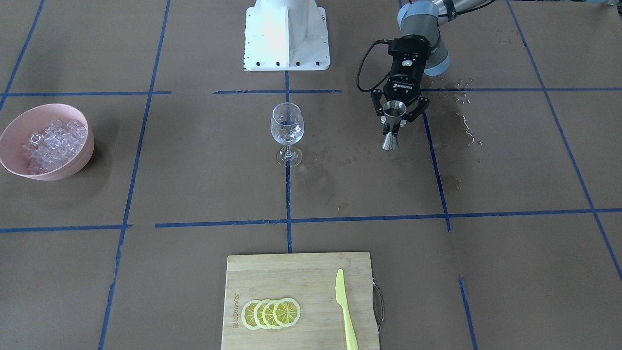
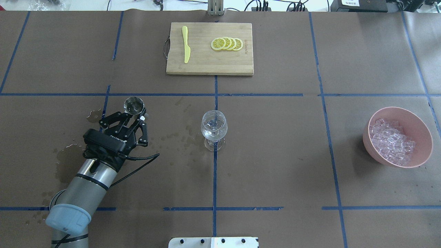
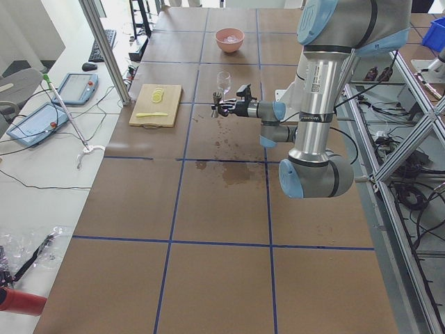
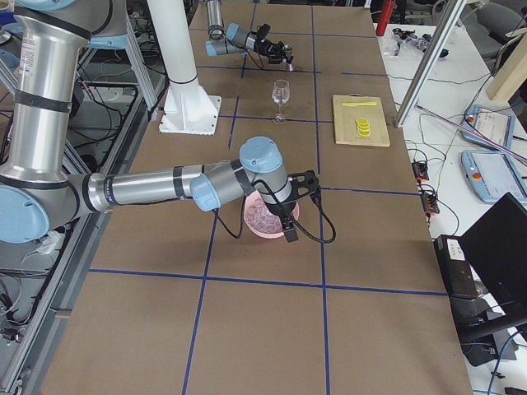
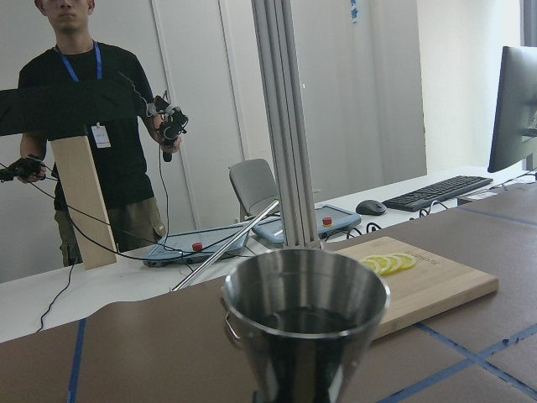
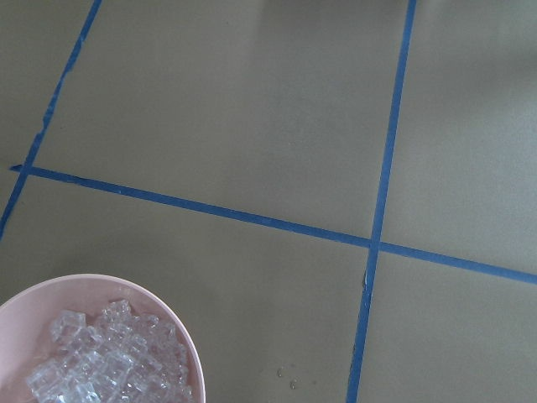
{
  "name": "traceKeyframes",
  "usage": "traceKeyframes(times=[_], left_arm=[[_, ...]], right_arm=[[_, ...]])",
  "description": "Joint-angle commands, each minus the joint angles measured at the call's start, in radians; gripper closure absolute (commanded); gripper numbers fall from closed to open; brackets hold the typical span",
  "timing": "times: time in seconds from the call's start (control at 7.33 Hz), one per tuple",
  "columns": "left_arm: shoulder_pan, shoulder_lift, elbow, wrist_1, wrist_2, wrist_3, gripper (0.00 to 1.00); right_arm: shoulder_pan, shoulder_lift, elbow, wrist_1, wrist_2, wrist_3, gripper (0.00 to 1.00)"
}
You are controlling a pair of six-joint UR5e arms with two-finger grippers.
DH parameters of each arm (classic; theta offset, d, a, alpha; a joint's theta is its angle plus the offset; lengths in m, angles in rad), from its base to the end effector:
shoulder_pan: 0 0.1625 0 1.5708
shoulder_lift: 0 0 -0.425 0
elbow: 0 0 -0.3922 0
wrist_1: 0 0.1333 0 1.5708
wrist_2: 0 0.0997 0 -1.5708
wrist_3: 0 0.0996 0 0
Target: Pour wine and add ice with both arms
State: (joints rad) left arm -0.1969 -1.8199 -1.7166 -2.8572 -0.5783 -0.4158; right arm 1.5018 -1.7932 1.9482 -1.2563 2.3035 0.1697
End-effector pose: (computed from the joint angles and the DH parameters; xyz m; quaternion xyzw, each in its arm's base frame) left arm 0.4577 -0.3123 0.3184 0.6577 0.3125 -0.0445 0.6840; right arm 0.0378 -0.4198 0.5374 0.1741 -0.3718 -0.0375 0.9111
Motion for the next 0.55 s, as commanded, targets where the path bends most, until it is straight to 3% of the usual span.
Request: traceKeyframes(times=[0.0, 0.41], left_arm=[[0.007, -0.123, -0.035, 0.224, 0.0, 0.0, 1.0], [0.019, -0.211, -0.032, 0.471, 0.002, 0.011, 1.0]], right_arm=[[0.0, 0.0, 0.0, 0.0, 0.001, 0.001, 0.0], [0.0, 0.0, -0.003, 0.0, 0.001, 0.002, 0.0]])
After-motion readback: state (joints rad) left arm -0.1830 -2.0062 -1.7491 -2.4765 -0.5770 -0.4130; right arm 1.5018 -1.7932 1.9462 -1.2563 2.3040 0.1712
